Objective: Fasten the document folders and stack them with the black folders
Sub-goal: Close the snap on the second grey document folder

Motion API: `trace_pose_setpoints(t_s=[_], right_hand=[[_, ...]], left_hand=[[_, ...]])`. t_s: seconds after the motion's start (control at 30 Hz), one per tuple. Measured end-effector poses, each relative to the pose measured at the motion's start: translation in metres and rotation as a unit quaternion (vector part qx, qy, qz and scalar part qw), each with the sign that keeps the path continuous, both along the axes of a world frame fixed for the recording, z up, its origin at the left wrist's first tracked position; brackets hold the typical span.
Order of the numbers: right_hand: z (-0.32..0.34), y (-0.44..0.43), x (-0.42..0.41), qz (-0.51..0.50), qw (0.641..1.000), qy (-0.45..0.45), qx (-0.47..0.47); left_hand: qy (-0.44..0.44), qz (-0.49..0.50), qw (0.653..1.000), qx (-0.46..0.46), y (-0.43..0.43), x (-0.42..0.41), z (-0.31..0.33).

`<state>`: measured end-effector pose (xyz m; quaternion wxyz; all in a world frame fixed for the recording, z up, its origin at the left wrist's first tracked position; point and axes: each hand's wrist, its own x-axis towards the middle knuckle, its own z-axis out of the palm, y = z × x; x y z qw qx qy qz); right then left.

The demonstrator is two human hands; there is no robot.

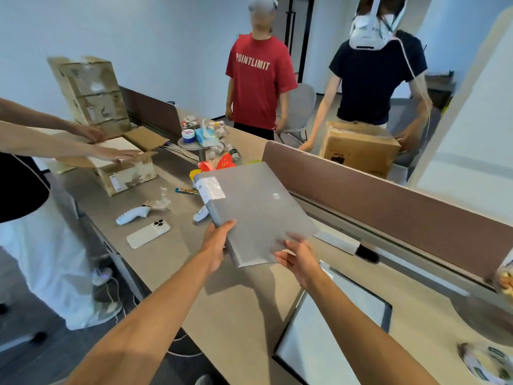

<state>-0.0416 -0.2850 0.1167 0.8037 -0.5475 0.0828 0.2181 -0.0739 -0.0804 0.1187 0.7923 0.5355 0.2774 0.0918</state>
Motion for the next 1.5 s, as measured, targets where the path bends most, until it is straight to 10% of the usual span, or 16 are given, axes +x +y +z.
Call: trace_pose_setpoints(t_s=[0.17,0.7,0.97,1.13,1.27,1.5], right_hand=[[-0.022,-0.015,0.002,-0.075,0.977,-0.01,-0.199],[-0.072,0.019,0.071,-0.101,0.985,0.086,-0.112],[-0.129,0.056,0.085,-0.102,0.944,0.107,-0.296],[-0.156,0.056,0.083,-0.1,0.911,0.138,-0.375],[-0.16,0.052,0.082,-0.03,0.868,0.093,-0.488],[-0.144,0.033,0.078,0.156,0.791,0.044,-0.59]], left_hand=[[-0.015,0.006,0.999,-0.04,0.0,0.011,-0.015],[0.108,-0.162,0.981,-0.005,0.093,0.056,-0.086],[0.18,-0.202,0.951,0.15,0.138,0.082,-0.143],[0.161,-0.277,0.858,0.403,0.162,0.092,-0.177],[0.121,-0.346,0.696,0.618,0.158,0.104,-0.179],[0.022,-0.532,0.561,0.634,0.106,0.12,-0.193]])
